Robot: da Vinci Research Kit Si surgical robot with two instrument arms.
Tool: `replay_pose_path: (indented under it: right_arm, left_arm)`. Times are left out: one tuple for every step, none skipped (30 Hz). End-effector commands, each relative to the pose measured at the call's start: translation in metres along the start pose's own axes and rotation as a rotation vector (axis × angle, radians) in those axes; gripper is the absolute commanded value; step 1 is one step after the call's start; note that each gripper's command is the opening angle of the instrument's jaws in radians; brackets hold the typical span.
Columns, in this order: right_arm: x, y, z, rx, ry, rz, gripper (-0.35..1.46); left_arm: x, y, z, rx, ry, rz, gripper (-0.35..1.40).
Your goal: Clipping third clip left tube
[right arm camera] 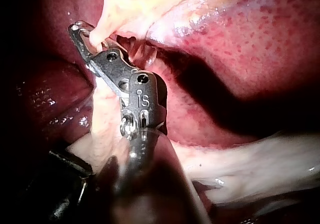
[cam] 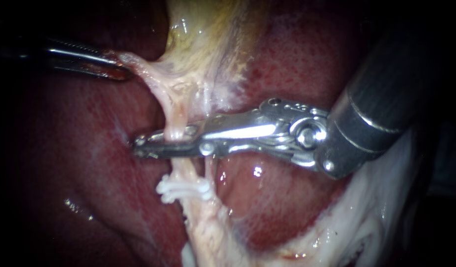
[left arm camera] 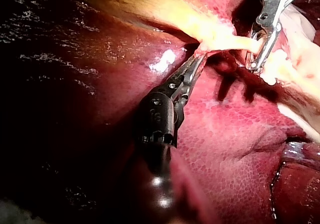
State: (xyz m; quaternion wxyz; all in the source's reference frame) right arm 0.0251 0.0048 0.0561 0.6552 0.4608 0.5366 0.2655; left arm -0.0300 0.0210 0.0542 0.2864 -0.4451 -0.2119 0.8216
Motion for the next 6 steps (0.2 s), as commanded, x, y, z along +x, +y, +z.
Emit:
replay_pose_path:
  right_arm:
    - [-0.0001, 0.0002, 0.0000, 0.009, -0.005, -0.001, -0.35]
    - [-0.0002, 0.0003, 0.0000, 0.014, -0.008, 0.003, -0.35]
    - [-0.0002, 0.0003, 0.0000, 0.013, -0.008, 0.008, -0.35]
    - [-0.0002, 0.0004, 0.0000, 0.014, -0.008, 0.008, -0.35]
    - [-0.0002, 0.0005, -0.0001, 0.013, -0.008, 0.008, -0.35]
    - [-0.0002, 0.0007, -0.0001, 0.013, -0.008, 0.008, -0.35]
  left_arm:
    - [0.0000, -0.0001, 0.0000, 0.001, 0.000, 0.000, -0.35]
    - [0.0000, -0.0001, 0.0000, 0.000, 0.000, 0.000, -0.35]
    - [0.0000, -0.0001, 0.0000, 0.000, 0.000, 0.000, -0.35]
    - [0.0000, -0.0001, 0.0000, 0.001, 0.000, 0.000, -0.35]
    - [0.0000, -0.0001, 0.0000, 0.000, 0.000, 0.000, -0.35]
    - [0.0000, -0.0001, 0.0000, 0.000, 0.000, 0.000, -0.35]
